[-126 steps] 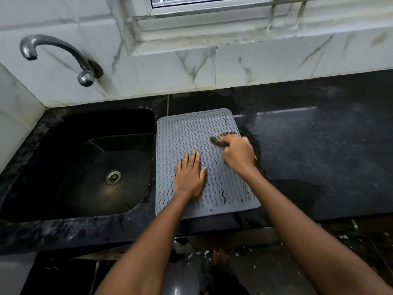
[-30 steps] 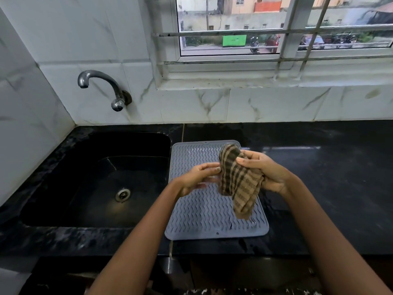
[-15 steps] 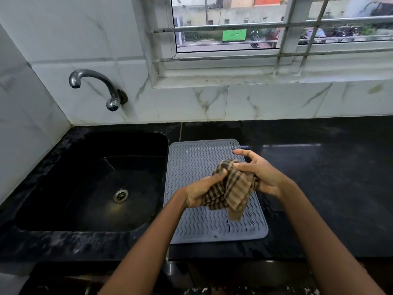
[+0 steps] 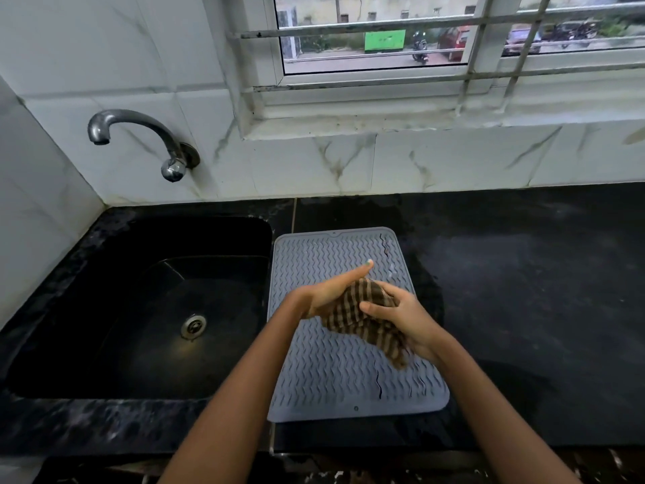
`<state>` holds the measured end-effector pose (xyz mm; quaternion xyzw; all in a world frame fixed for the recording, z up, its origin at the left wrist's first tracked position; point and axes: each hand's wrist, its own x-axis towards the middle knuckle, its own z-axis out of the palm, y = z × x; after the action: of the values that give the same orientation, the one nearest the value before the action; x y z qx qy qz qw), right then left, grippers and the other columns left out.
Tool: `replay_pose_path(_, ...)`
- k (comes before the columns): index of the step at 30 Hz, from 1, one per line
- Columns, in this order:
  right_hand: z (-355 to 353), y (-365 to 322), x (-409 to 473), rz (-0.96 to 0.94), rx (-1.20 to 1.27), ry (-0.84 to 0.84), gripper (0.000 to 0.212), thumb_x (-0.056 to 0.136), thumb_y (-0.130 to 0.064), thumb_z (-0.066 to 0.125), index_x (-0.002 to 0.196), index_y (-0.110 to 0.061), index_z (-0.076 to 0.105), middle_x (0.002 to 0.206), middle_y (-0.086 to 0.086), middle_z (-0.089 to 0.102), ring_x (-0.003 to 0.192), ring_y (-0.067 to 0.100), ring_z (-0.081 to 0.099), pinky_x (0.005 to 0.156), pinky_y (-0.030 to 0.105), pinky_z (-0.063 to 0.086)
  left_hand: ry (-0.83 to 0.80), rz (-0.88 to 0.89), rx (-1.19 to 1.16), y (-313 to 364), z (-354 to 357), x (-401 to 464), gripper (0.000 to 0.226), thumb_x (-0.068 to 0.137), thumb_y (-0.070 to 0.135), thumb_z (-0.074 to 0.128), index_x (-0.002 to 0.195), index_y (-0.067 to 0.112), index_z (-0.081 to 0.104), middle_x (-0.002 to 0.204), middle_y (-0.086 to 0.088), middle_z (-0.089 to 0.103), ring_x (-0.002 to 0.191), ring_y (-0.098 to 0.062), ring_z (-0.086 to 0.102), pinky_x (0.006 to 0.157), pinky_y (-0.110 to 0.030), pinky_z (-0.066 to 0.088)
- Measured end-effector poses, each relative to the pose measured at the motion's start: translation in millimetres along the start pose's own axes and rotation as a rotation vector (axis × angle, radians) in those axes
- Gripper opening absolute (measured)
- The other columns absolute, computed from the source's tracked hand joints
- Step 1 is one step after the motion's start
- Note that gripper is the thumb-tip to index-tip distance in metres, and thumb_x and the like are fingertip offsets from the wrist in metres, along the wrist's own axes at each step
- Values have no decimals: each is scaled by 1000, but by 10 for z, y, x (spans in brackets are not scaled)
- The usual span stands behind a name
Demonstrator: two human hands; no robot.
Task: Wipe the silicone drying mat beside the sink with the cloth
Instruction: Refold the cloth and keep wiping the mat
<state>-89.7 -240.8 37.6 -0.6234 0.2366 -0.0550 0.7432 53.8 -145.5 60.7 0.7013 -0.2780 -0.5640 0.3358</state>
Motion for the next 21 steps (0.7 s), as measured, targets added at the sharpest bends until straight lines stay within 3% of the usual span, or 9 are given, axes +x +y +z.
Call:
replay_pose_path(2,2,-48,165,-20,-54,81,42,85,-12,66,125,-22,59,108,-3,71,101,14,66,81,27,52,326,21,123,21,-114,83,83,84,77,26,123,12,61,127,-13,60,108,-24,60,92,-39,44)
replay_pose_path(4,-40,-136,395,-47,-130,241,43,89,-5,59,129,-17,55,117,0,66,106,15,62,86,29,50,696,109,90,-32,-289,193,71,90,69,30,89,12,73,90,-6,74,76,-20,71,75,-32,54)
replay_pose_path(6,-121,-235,685,-64,-227,381,42,89,-2,55,129,-13,54,123,6,62,111,19,57,94,33,47,839,152,108,-87,-482,327,59,97,55,33,77,15,72,77,0,75,64,-15,70,61,-26,50)
replay_pose_path(8,-150,-315,989,-58,-355,438,43,91,-9,51,133,-17,48,130,9,58,117,25,54,100,41,43,842,164,296,-129,-617,516,41,99,41,38,92,19,72,93,-1,75,81,-17,70,69,-31,51)
replay_pose_path(10,-122,-307,1351,-12,-587,474,52,95,-28,44,144,-22,27,143,12,45,128,33,44,107,54,33,823,149,448,-132,-698,783,32,99,31,41,120,22,63,118,-4,67,106,-23,63,84,-34,48)
replay_pose_path(12,-24,-212,1672,52,-851,461,63,96,-47,35,149,-26,10,157,13,20,142,38,20,111,61,13,752,132,557,-157,-726,1065,39,98,24,42,135,21,49,135,-8,56,121,-27,54,96,-39,43)
replay_pose_path(14,89,-44,1903,110,-1030,414,69,95,-55,30,151,-26,4,160,13,0,145,39,-1,111,64,0,690,123,690,-207,-756,1281,47,97,23,41,143,17,38,147,-11,43,134,-29,40,110,-42,34)
replay_pose_path(17,176,180,2077,82,-1238,463,66,96,-50,32,151,-20,11,159,16,4,144,41,5,112,65,4,619,90,805,-335,-840,1460,54,102,27,27,152,13,14,161,-6,13,149,-22,9,121,-40,7)
replay_pose_path(21,163,272,2168,-12,-1422,540,55,98,-41,32,146,-15,28,154,19,24,141,40,21,111,60,17,667,198,867,-543,-883,1547,57,100,29,27,153,15,9,162,-2,10,149,-15,6,122,-36,3)
